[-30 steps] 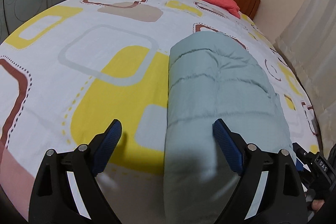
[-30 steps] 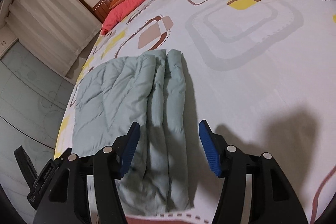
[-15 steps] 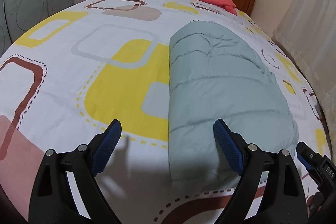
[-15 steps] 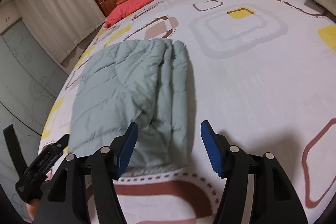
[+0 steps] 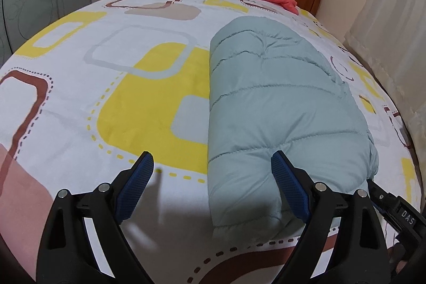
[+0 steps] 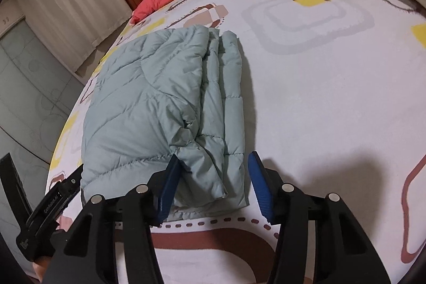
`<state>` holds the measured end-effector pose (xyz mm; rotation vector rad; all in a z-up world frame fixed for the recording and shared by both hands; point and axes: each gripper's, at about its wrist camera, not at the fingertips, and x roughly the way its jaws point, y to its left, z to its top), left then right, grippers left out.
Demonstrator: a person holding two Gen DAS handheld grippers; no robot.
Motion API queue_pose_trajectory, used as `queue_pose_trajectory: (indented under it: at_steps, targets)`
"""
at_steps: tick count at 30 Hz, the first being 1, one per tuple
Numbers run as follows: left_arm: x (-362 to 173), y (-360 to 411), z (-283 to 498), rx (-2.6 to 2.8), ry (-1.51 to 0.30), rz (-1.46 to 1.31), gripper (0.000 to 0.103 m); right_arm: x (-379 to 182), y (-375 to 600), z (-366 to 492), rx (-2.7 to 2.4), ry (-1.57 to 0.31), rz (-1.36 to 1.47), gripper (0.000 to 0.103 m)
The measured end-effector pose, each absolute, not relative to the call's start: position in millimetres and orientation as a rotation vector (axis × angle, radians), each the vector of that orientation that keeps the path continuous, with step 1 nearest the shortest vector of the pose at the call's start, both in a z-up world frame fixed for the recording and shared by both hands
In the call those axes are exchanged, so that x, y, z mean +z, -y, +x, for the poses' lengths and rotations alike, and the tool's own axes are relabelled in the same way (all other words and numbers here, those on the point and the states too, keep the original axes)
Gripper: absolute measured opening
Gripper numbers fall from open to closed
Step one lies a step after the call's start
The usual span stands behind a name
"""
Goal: Fold large clothes
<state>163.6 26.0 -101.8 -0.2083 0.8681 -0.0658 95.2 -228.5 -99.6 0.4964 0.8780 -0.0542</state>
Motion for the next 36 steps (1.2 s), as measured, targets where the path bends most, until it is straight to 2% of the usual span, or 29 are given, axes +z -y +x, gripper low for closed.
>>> queue_pose_trajectory:
  at_steps: [6, 9, 14, 20, 36]
  targets:
    - [-86, -20, 145, -0.034, -0.825, -0.125, 0.091, -80, 225, 77, -0.087, -0.847, 0.433, 0.054]
    - [-79, -17, 134, -0.022, -0.793, -0.09, 0.095, -71, 218, 65, -0.108, -0.826, 0.382, 0.069]
    - [-70, -14, 114, -0.003, -0.769, -0.046, 0.096, -63, 198, 49, -0.128, -0.816, 0.274, 0.07]
    - [-51, -17, 89, 0.015, -0.733, -0.015, 0.101, -43, 182, 28, -0.125, -0.763, 0.222, 0.076]
    - [7, -33, 34, 0.026, -0.626, -0.079, 0.101, 15, 153, -22, -0.097, -0.653, 0.152, 0.081]
